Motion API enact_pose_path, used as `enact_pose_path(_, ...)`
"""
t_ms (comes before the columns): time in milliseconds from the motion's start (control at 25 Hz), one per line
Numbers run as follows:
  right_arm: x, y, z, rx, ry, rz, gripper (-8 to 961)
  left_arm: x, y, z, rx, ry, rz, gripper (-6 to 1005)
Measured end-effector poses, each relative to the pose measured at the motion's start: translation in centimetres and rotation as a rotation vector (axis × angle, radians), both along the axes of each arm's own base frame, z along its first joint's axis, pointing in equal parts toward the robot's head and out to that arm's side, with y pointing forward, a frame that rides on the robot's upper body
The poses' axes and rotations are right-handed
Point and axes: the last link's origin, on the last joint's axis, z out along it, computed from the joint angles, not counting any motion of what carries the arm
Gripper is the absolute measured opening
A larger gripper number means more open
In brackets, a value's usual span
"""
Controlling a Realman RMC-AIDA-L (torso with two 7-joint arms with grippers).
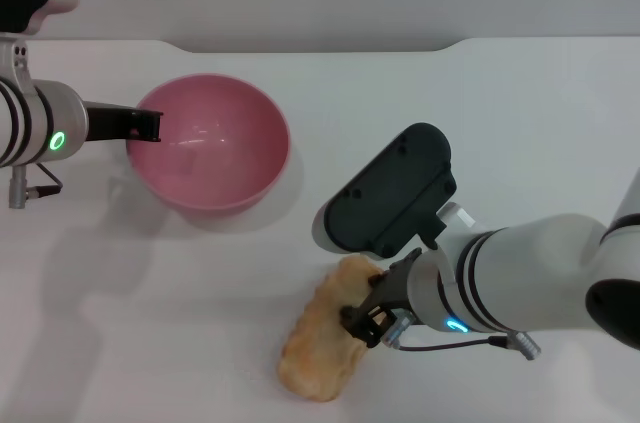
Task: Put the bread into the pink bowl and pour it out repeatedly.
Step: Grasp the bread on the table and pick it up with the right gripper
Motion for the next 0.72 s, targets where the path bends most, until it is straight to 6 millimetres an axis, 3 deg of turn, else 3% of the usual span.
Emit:
enact_pose_path(360,-0.9,-0.1,0.3,-0.001,0.014,0.025,434,-0.1,0.0,0.0,0.003,-0.003,0.003,48)
enact_pose_path(720,-1.5,-0.1,0.7,0.012,0.018,0.046,325,-0.2,0.0,0.0,0.004,-0.004,0.004,49)
